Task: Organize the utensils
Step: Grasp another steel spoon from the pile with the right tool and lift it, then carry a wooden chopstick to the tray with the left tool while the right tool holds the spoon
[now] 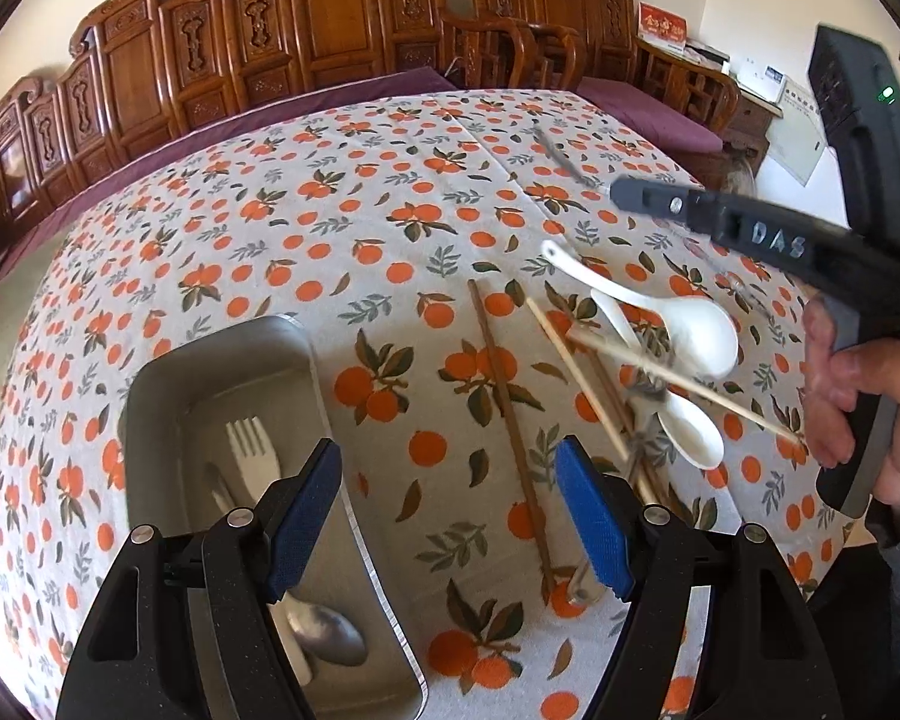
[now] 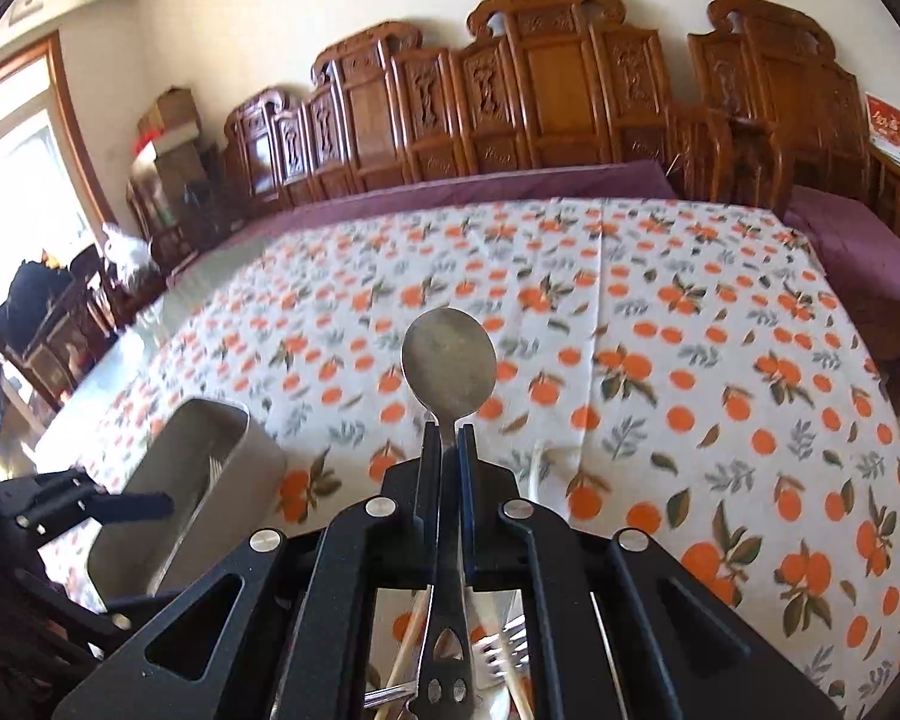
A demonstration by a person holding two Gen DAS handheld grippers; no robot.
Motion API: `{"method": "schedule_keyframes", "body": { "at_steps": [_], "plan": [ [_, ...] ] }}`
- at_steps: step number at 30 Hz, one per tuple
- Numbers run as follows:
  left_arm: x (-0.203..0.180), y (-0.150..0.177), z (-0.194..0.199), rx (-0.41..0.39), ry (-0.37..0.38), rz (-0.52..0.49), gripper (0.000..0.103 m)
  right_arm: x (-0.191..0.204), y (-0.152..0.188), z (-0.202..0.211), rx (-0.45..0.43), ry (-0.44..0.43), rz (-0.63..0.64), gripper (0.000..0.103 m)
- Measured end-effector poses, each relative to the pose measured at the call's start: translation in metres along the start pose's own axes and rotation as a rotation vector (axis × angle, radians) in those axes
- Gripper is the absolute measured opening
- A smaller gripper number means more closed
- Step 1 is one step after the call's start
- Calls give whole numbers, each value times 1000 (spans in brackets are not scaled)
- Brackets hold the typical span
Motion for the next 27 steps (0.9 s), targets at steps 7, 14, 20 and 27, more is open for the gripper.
{"method": "schedule_keyframes", "body": {
  "at_steps": [7, 14, 20, 27],
  "plan": [
    [-21, -8, -23, 46, 15, -25, 53, -11, 9, -2, 40, 28, 17, 7],
    [-33, -8, -62, 134, 4, -35, 31, -34, 31, -3, 94, 69, -1, 7],
    [-34, -3, -82, 192, -12, -28, 19, -37, 39, 0, 105, 71, -2, 7],
    [-39, -1, -81, 193, -17, -39, 4, -24, 43, 0, 112, 63, 19, 7]
  ]
}}
Point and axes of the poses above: each gripper's, at about its wrist camera, not at the fingertips, and z roughly against the way its jaws point, x to its left, y to its underside, the point moved 6 cm from there along -z, roughly the way its jaws point, and after that the axes turned 2 degrees about -y, right-handed, at the moved point
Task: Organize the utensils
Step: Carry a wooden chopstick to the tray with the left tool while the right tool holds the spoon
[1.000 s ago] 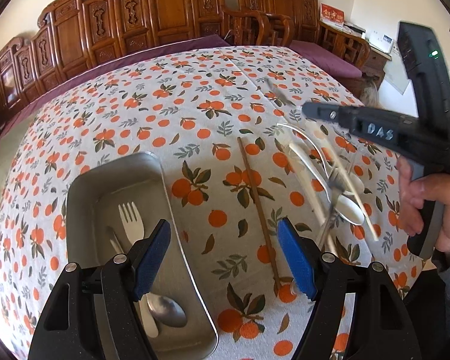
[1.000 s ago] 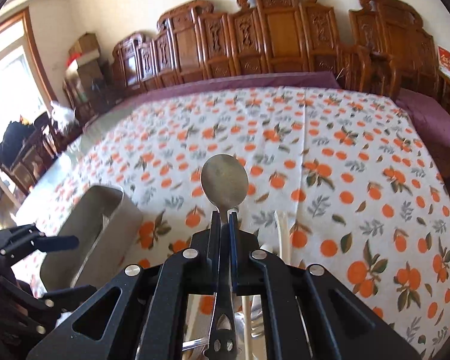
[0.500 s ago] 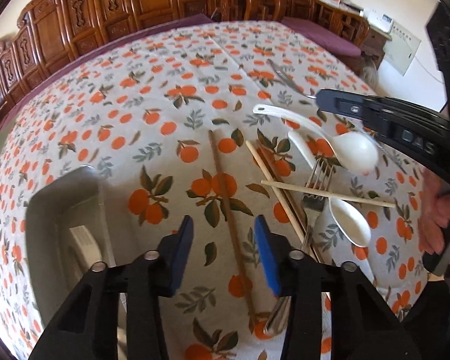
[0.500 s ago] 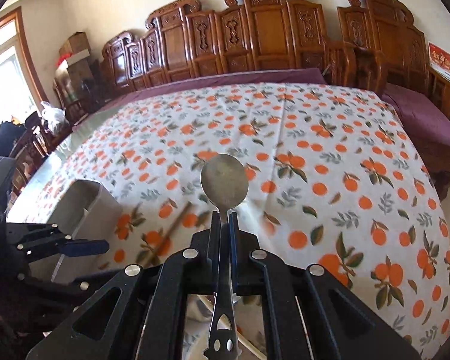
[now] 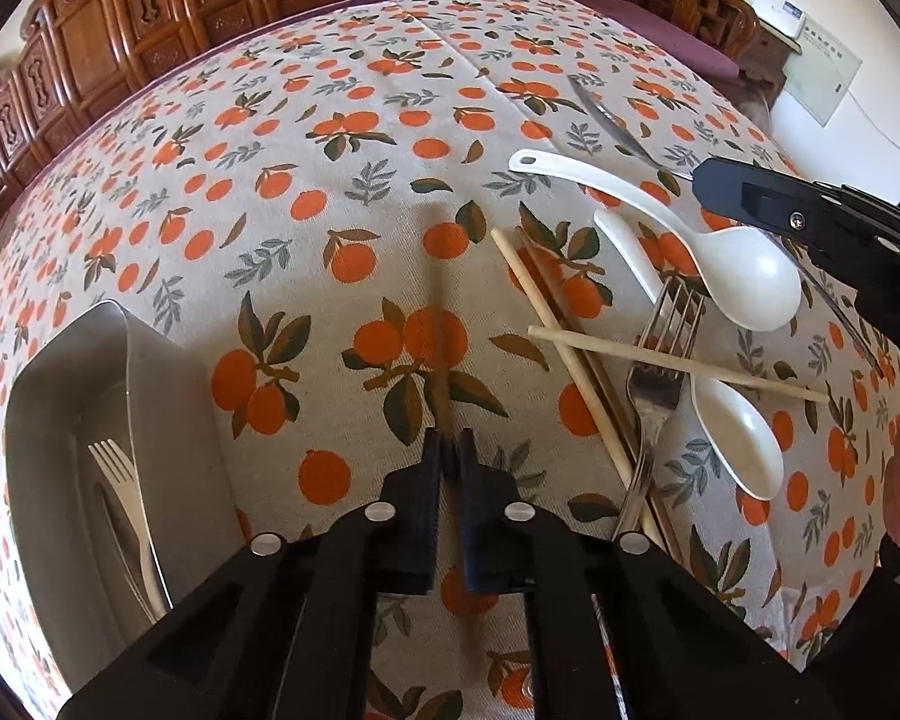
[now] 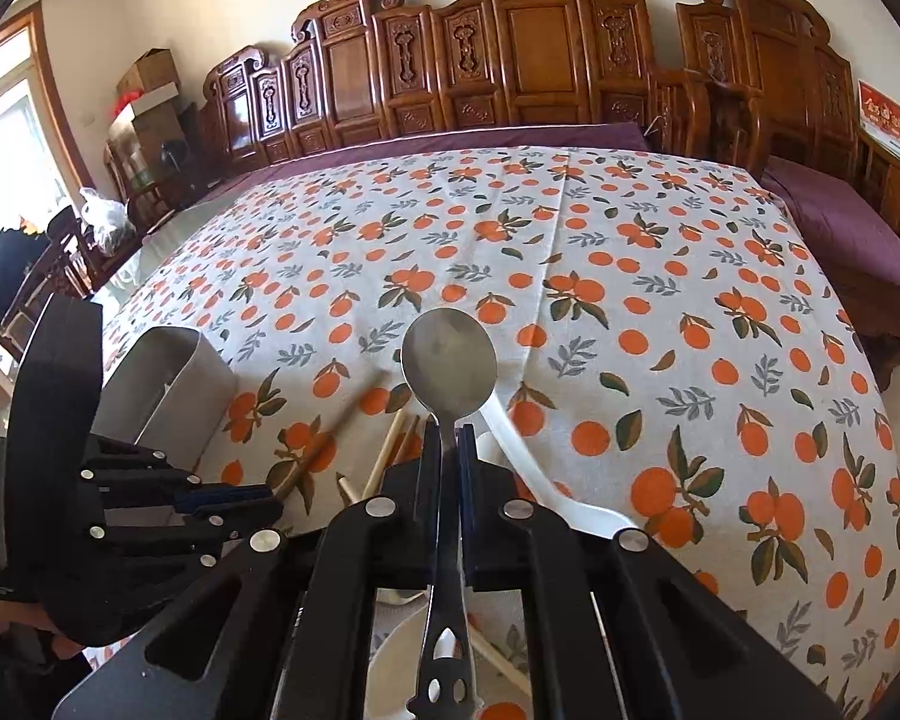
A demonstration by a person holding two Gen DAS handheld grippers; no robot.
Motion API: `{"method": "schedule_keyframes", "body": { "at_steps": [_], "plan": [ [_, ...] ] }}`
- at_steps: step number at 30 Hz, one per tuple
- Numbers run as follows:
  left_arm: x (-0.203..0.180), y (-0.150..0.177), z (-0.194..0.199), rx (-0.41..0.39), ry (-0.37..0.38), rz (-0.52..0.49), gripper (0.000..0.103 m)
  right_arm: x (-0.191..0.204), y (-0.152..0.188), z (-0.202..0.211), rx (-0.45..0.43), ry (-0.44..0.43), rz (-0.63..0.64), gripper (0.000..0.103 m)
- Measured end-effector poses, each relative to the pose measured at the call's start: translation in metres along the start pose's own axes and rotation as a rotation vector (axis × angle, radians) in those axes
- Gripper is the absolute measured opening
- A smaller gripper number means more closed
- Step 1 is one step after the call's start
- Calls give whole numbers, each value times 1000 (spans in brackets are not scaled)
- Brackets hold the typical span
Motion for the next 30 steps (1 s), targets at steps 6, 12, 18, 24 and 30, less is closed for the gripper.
{"method": "schedule_keyframes", "body": {
  "at_steps": [6, 12, 18, 24, 30],
  "plan": [
    [9, 3, 22, -46, 4, 6, 4, 16, 4, -1, 10, -3, 18, 7],
    [24, 6, 54, -102, 14, 33, 4, 31, 5, 0, 7, -8, 9, 7],
    [42, 16, 79, -131, 7, 46, 4, 53, 8, -4, 19, -13, 39, 7],
    [67, 29, 102, -165, 5, 69, 4, 75, 8, -3, 17, -22, 69, 7],
    [96, 41, 116, -190, -1, 103, 4, 93, 9, -3, 17, -34, 99, 7]
  ]
}}
Point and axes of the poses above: each gripper's, at about its wrist camera, not at the fingertips, and z roughly against the way its jaws point, x to its left, y to its underside, the point moved 6 cm from there along -z, roughly the way its jaws point, and after that the axes turned 2 degrees about -y, right-handed, at the moved point
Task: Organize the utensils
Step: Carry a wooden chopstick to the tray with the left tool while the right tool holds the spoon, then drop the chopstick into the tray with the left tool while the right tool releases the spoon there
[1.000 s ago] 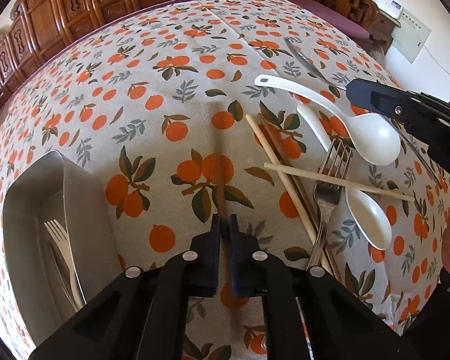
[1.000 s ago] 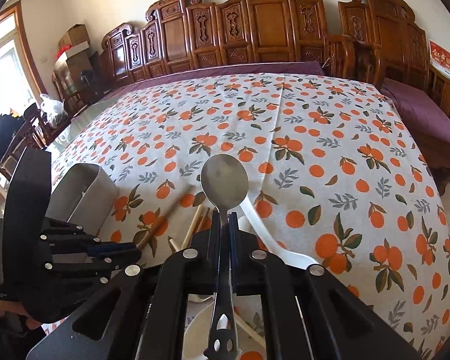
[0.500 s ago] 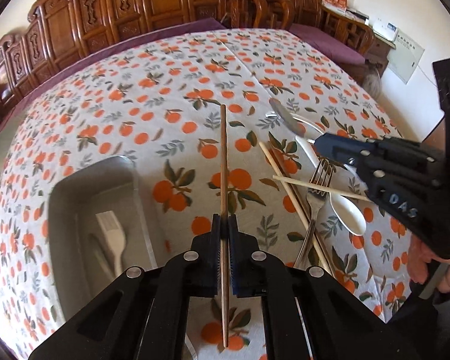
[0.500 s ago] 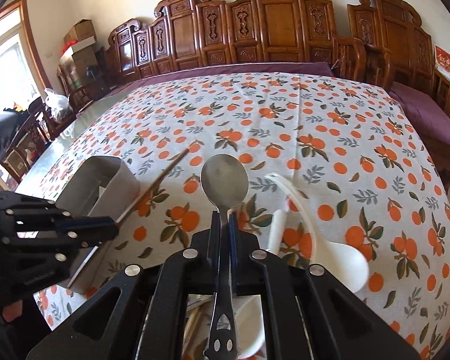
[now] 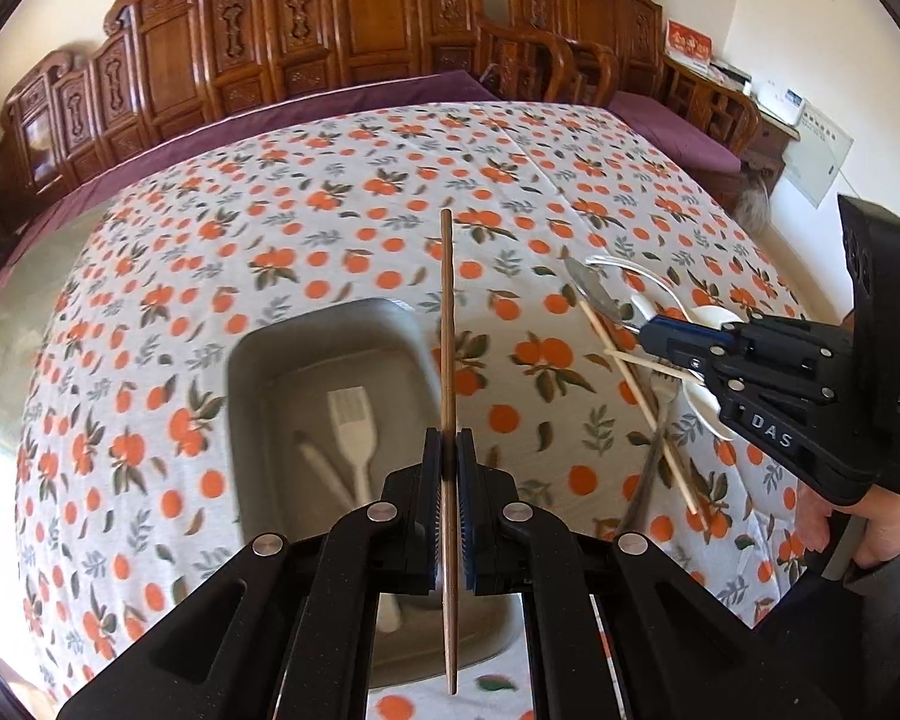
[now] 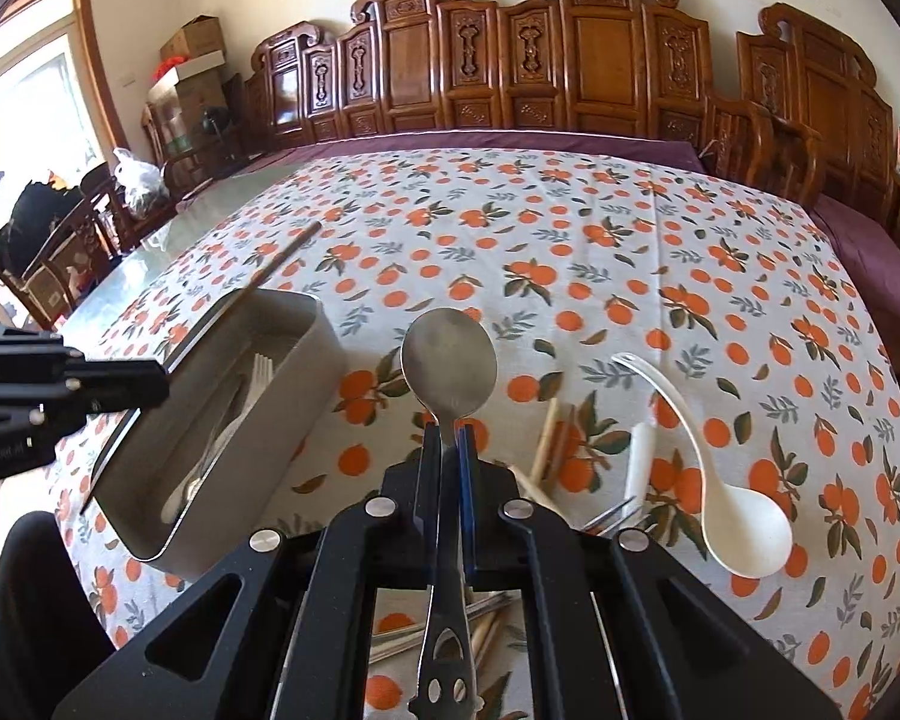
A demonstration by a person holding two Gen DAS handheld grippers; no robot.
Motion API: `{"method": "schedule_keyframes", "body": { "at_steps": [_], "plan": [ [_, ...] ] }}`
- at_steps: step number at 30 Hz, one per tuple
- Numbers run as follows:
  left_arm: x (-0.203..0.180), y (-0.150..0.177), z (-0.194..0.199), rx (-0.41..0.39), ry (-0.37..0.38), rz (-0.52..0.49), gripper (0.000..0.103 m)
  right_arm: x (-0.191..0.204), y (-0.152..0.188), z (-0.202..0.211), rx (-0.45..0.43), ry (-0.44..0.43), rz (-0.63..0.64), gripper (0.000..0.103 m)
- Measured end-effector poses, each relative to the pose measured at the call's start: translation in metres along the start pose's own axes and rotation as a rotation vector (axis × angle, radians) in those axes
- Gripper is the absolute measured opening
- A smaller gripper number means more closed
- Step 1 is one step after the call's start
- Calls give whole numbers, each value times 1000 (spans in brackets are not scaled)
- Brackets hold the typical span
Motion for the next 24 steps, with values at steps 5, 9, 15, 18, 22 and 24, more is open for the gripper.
{"method": "schedule_keyframes", "body": {
  "at_steps": [5, 9, 15, 18, 22, 24],
  "plan": [
    [27, 7, -5, 11, -25, 34, 4, 9, -1, 1, -4, -13, 17, 7],
    [41, 19, -15, 37, -40, 59, 4, 13, -3, 3, -10, -26, 23, 7],
    [48, 34, -33, 79, -60, 72, 4, 22, -5, 7, -20, -47, 35, 7],
    [52, 37, -41, 91, -69, 83, 4, 26, -6, 8, -21, -53, 42, 7],
    [59, 38, -49, 104, -76, 103, 4, 28, -5, 7, -17, -58, 45, 7],
    [60, 40, -51, 109, -82, 102, 4, 30, -5, 7, -16, -64, 46, 7]
  ]
}}
Point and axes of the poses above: each gripper's, at about its wrist camera, not at the fingertips, and z roughly against the way its jaws point, x to its left, y to its underside, the point moved 6 cm from there along -z, roughly the way its jaws point, and after that the axes turned 2 degrees about -y, right-handed, at the moved point
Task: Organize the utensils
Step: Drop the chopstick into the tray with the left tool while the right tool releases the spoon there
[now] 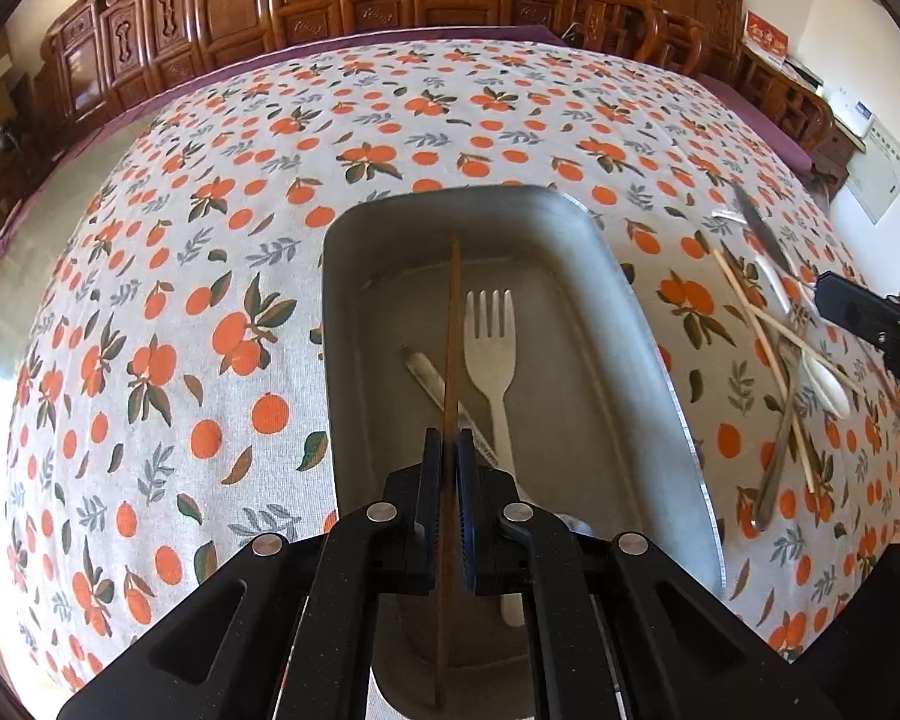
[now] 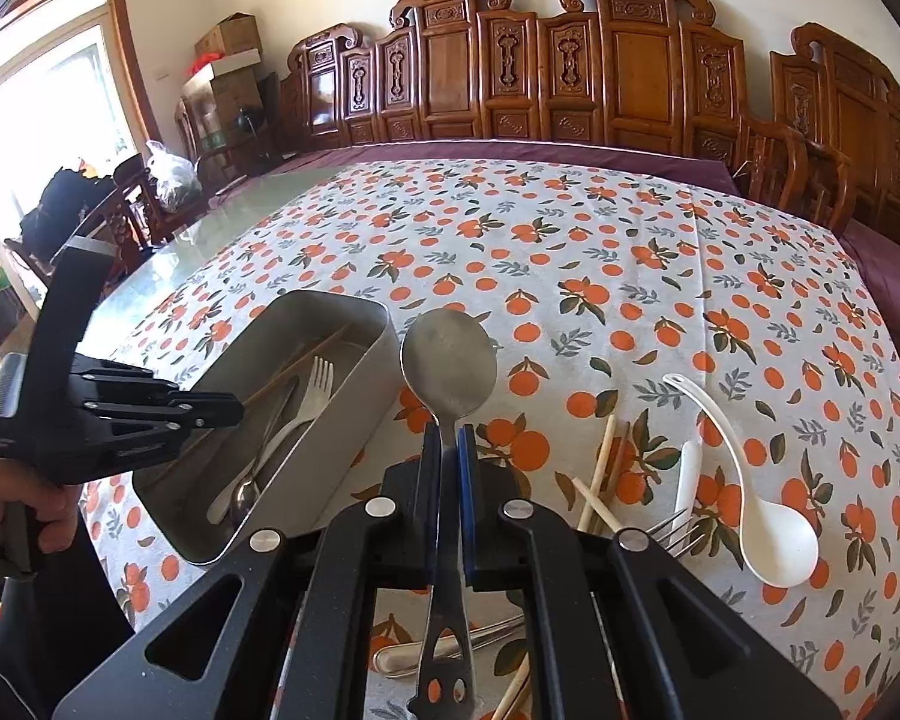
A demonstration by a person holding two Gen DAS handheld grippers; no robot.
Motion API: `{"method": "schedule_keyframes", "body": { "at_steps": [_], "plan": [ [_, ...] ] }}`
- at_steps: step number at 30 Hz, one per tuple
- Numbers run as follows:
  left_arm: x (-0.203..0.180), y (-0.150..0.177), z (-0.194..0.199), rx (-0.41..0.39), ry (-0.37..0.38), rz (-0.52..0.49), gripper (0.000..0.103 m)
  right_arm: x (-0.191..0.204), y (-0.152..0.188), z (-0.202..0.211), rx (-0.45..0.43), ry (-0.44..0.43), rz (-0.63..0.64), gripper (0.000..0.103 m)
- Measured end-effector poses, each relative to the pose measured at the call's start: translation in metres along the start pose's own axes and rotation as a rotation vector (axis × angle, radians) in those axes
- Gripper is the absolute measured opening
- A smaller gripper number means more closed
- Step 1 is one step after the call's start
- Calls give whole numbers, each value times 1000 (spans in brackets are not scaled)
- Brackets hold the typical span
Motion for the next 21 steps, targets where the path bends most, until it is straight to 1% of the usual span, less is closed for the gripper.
{"method": "schedule_keyframes", "body": {
  "at_steps": [4, 7, 8, 14, 15, 17, 21],
  "plan": [
    [1, 1, 2, 0, 3, 9, 5, 7, 0, -1, 2, -13, 8, 7],
    [1, 1, 9, -18, 3, 4, 14, 16, 1, -2, 5, -26, 9, 7],
    [1, 0, 11, -23, 0, 1, 15, 21, 1, -3, 9, -35, 11, 7],
    [6, 2, 39, -81, 8, 3, 17, 50, -5, -7, 16, -69, 31, 7],
    [8, 3, 44, -93, 3, 4, 18, 56, -7, -8, 18, -75, 34, 7],
    [14, 4, 53, -109, -5, 6, 22, 68, -10, -13, 26, -87, 42, 7],
    [29, 6, 67, -136, -16, 21, 24, 92, -17, -28, 51, -110, 50, 7]
  ]
}}
Point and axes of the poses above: each gripper's, at about its wrist camera, not at the fingertips, and z roughly against the way its jaws point, x to its left, y to its underside, the point moved 6 cm from there along -z, roughly the way its jaws point, and after that the axes turned 2 degrees about -y, right-handed, at the moved point
